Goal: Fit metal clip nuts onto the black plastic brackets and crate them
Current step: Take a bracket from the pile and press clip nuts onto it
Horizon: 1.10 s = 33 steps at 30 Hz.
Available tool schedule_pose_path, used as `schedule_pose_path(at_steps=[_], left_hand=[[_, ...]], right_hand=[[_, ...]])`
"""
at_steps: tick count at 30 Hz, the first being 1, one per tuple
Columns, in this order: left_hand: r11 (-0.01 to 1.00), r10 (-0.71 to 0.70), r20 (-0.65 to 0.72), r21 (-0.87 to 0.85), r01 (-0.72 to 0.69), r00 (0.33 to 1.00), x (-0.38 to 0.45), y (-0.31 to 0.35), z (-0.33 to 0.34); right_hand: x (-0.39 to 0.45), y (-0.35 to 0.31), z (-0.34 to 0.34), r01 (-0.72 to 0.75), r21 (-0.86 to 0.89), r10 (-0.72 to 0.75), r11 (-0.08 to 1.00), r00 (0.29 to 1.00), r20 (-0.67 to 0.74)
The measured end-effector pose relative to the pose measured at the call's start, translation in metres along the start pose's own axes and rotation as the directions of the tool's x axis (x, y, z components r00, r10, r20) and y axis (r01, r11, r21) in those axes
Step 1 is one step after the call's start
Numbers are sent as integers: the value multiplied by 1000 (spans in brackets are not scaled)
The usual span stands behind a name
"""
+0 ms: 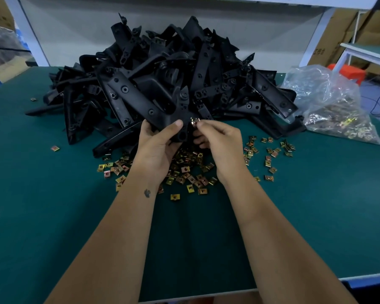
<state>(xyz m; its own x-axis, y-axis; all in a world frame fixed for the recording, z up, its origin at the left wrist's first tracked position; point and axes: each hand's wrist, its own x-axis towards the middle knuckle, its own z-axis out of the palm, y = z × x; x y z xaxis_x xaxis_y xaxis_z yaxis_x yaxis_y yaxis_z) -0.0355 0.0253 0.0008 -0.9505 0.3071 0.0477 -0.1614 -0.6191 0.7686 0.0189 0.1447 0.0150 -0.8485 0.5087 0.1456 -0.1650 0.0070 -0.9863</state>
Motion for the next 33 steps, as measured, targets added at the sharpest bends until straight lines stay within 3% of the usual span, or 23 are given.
schedule_pose_path(at_steps=[6, 9, 17, 21, 26, 33], left_hand=[[1000, 15, -20, 13, -15, 1000, 3, -3, 8], [1000, 15, -23, 23, -15, 1000, 2, -4, 11], [999, -38, 16, 13, 38, 999, -6, -5, 15], [999, -46, 26, -8, 47, 999, -11, -2, 14], [999, -48, 23, 11, 48, 999, -15, 2, 12], [998, -62, 20, 16, 62, 998, -13, 1, 14]], right_hand=[[7, -4, 18, -106, 444, 143, 890, 988, -51], [7, -3, 23, -120, 560, 162, 820, 986, -25], [3, -3, 7, -127, 564, 118, 816, 992, 54], [0, -7, 5, -64, 481, 36, 874, 997, 68], [-2, -7, 6, -34, 401, 14, 916, 999, 53], [-1, -7, 6, -17, 430, 22, 903, 1000, -6]])
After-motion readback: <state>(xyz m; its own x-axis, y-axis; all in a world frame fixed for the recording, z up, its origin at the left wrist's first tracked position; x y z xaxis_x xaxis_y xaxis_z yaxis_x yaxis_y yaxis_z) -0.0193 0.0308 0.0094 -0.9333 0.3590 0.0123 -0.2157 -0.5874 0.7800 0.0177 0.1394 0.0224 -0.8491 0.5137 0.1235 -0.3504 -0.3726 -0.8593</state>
